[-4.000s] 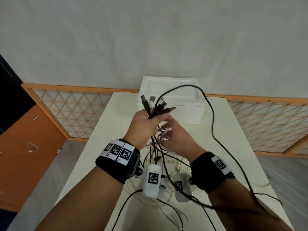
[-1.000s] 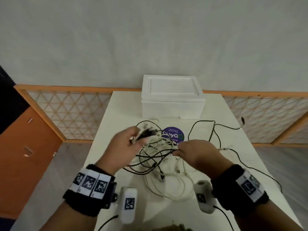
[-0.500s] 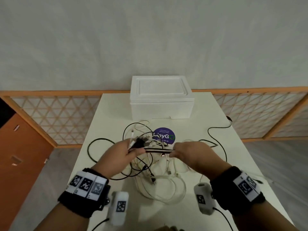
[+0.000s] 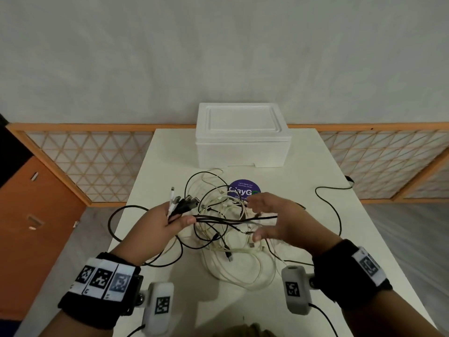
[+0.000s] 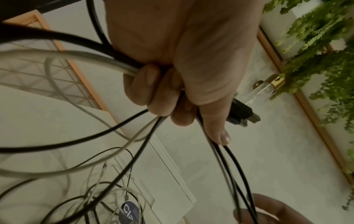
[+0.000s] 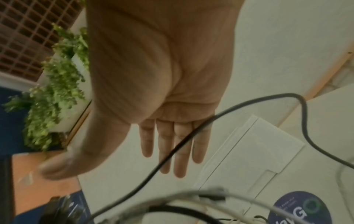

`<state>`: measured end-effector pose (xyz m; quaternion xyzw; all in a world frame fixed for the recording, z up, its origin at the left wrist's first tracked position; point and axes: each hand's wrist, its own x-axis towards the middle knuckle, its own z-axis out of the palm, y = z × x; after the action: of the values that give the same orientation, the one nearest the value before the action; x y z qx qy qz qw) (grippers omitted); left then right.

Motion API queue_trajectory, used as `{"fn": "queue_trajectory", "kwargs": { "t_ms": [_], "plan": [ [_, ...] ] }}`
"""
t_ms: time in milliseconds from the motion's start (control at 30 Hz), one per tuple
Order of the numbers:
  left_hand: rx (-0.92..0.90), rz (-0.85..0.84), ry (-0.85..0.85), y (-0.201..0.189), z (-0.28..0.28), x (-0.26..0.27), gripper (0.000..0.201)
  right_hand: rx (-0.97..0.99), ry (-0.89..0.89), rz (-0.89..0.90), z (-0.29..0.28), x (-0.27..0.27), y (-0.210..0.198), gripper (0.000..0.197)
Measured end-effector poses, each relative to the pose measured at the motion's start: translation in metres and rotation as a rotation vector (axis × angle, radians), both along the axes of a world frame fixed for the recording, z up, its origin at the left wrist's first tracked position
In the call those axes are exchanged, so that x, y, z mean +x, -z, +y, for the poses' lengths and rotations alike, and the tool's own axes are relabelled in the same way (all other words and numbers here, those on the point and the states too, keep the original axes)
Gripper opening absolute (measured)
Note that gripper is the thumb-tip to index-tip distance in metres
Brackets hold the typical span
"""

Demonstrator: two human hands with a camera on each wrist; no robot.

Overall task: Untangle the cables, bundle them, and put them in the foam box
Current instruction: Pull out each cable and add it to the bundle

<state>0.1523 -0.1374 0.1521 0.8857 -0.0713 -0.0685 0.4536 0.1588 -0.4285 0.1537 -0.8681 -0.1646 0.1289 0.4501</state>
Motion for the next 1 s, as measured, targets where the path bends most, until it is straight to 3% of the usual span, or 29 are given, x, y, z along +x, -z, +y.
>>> {"fn": "queue_trajectory", "kwargs": {
  "t_ms": [100,300,367,400,467,500,600,667,733,867,933,1000],
  "plan": [
    [-0.013,-0.016,-0.001,0.001,0.001,-0.002,0.024,-0.028,0.022,-0.031,0.001,0.002,0.004,0.074],
    [-0.044,-0.014,0.011,-0.006,-0.003,-0.004,0.021,-0.51,-0.179,-0.191,0.019,0.004,0.015,0.119],
    [-0.027,-0.03,0.042,-0.012,-0.006,-0.008,0.017,-0.586,-0.24,-0.195,0.027,0.007,0.018,0.108],
    [-0.023,-0.045,0.047,-0.016,-0.006,-0.009,0.015,-0.593,-0.264,-0.187,0.031,0.009,0.019,0.088],
    [-0.018,-0.09,0.019,-0.027,-0.002,-0.011,0.009,-0.528,-0.264,-0.181,0.032,0.011,0.02,0.028],
    [-0.006,-0.106,-0.018,-0.033,0.003,-0.012,0.01,-0.457,-0.236,-0.139,0.029,0.011,0.019,0.014],
    [0.006,-0.088,-0.129,-0.034,0.033,-0.007,0.034,-0.325,-0.158,-0.11,0.019,0.009,0.015,0.022],
    [0.011,-0.051,-0.212,-0.024,0.056,-0.007,0.044,-0.417,-0.173,-0.184,0.012,0.009,0.011,0.023],
    [0.006,-0.044,-0.297,-0.02,0.074,-0.008,0.045,-0.48,-0.153,-0.168,-0.001,0.008,0.009,0.024],
    [0.048,0.003,-0.385,-0.012,0.093,-0.015,0.039,-0.345,-0.044,-0.165,-0.025,-0.001,0.004,0.021],
    [0.186,0.03,-0.362,-0.001,0.098,-0.016,0.034,-0.527,-0.062,-0.226,-0.022,-0.007,-0.001,0.019],
    [0.277,0.066,-0.356,0.008,0.097,-0.015,0.022,-0.722,-0.072,-0.409,-0.013,-0.009,0.002,0.034]
  ]
}}
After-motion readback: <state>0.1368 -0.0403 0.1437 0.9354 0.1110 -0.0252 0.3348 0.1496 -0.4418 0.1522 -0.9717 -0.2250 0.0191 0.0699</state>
